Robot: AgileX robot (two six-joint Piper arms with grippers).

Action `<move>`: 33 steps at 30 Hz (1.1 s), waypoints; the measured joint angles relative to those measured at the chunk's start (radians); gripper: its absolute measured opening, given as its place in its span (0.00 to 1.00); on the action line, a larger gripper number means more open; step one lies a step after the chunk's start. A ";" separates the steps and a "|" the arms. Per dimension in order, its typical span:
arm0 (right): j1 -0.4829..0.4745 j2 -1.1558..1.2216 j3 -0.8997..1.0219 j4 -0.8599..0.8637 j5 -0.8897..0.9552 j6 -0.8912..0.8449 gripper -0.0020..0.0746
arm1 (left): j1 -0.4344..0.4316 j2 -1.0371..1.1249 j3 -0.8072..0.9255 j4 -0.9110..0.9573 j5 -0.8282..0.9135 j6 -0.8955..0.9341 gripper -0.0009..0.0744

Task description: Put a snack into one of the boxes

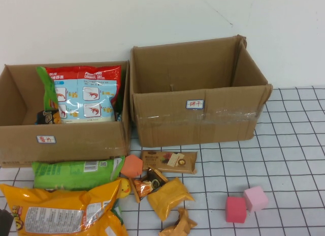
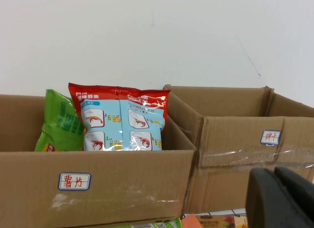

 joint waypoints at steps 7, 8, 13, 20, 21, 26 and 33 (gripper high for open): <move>0.000 0.000 0.000 0.036 0.110 -0.020 0.03 | 0.000 0.000 0.000 0.000 0.000 0.000 0.01; 0.000 0.000 0.000 0.036 0.111 -0.020 0.02 | 0.000 0.000 0.000 0.000 0.000 0.000 0.01; 0.000 0.000 0.000 0.036 0.111 -0.020 0.02 | 0.000 0.000 0.000 0.000 0.000 0.000 0.01; 0.000 0.000 0.000 0.038 0.111 -0.022 0.02 | 0.000 0.000 0.000 0.000 0.000 0.000 0.01; 0.000 0.000 0.000 0.038 0.111 -0.024 0.02 | 0.000 0.000 0.000 0.000 0.000 0.000 0.01; 0.000 0.000 0.000 0.038 0.111 -0.025 0.02 | 0.000 0.000 0.000 0.000 0.000 0.000 0.01; 0.000 0.000 0.000 0.038 0.111 -0.025 0.02 | 0.000 0.000 0.000 0.000 0.000 0.000 0.01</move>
